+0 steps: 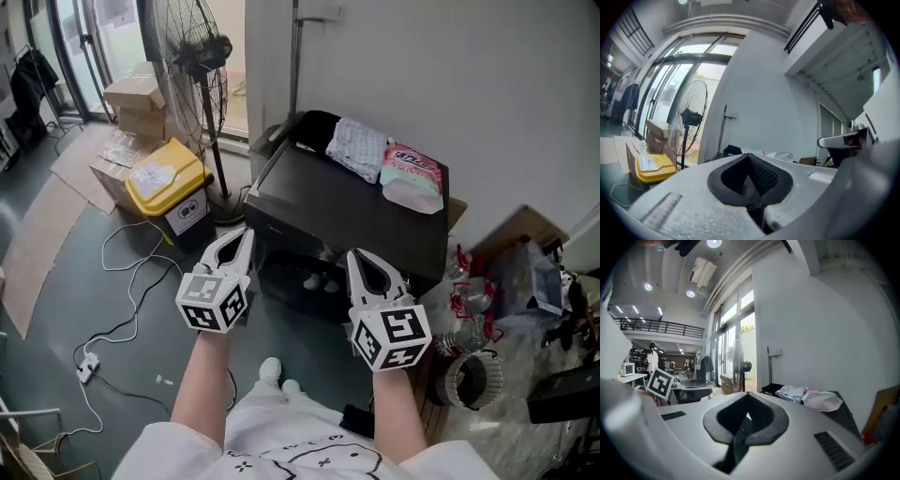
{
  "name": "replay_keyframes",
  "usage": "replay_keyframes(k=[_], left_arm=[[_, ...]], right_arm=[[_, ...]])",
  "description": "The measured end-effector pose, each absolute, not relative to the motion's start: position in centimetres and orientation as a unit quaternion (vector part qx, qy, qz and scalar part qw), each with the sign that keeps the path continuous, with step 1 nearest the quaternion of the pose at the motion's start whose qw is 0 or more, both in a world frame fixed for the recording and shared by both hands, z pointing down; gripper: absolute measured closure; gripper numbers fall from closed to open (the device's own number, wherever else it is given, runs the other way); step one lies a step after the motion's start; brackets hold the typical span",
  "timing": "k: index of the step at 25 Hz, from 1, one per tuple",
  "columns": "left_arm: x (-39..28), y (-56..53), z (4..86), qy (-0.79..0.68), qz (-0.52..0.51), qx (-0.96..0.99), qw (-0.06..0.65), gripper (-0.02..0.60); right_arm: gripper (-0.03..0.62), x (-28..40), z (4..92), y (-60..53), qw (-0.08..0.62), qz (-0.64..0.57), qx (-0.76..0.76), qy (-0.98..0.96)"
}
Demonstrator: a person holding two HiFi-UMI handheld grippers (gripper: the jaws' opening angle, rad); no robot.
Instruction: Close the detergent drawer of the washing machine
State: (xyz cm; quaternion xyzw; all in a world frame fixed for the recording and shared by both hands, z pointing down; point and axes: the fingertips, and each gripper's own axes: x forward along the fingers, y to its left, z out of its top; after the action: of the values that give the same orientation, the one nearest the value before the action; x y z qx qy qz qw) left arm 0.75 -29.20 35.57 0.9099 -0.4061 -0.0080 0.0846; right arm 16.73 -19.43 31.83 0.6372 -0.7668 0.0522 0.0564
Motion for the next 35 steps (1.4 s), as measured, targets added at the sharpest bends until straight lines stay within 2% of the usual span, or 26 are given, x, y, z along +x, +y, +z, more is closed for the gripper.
replay_keyframes(k=[4,15,26,35], left_arm=[[0.2,-27.0,32.3,-0.412,-0.007,0.911,0.027,0.565],[-2.2,-24.2,25.1,-0.423,-0.026,0.904,-0.052,0.565],[-4.2,-23.4,20.2,-0.401,-0.055,0.910,-0.091,0.566],[-5.6,-23.1,20.2,-0.387,-0.061,0.915,-0.096,0.566]], right_arm=[[0.602,16.3,30.4,-18.1,0.047,0.034,0.633,-0.772],[0.600,13.9,25.4,-16.4,0.041,-0.039,0.626,-0.777],[0.600,11.6,21.1,-16.1,0.036,-0.094,0.640,-0.762],[0.600,10.3,20.5,-16.1,0.044,-0.110,0.648,-0.752]])
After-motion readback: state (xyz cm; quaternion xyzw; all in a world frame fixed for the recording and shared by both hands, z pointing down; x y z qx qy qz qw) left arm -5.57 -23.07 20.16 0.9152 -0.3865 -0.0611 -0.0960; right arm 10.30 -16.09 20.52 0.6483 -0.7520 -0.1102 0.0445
